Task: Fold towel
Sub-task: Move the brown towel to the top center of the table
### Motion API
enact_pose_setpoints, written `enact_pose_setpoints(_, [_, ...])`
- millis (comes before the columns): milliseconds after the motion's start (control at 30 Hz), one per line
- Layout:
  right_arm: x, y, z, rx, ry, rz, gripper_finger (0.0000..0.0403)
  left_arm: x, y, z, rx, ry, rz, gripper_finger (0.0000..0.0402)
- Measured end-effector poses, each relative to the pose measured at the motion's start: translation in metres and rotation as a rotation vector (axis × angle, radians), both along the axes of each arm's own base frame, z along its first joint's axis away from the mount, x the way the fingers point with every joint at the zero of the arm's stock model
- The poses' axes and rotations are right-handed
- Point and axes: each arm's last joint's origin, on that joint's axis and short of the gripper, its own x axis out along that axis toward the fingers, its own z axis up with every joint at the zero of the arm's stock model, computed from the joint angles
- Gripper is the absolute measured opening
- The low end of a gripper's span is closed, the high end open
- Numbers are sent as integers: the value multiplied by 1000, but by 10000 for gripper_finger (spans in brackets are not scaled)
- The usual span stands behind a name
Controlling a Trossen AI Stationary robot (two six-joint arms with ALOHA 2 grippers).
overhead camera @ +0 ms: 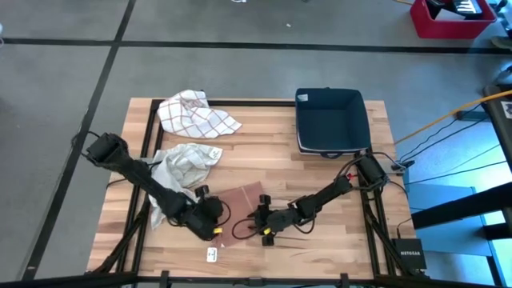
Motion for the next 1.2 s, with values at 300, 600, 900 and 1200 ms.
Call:
enact_pose_setpoints(300, [0,0,0,5,-9,-9,193,-4,-11,-17,-152,-56,-98,131])
enact_pose_setpoints(600, [1,0,4,9,-20,-10,193,-11,-1,-29,-241,23,11,131])
enact_pose_setpoints(900, [-11,-1,80,119,63,50,193,-4,-1,-23,-292,-40,18,131])
enact_pose_setpoints(1200, [-8,10,60,133,26,-50,193,16,-3,-5,-320,-134,-1,131])
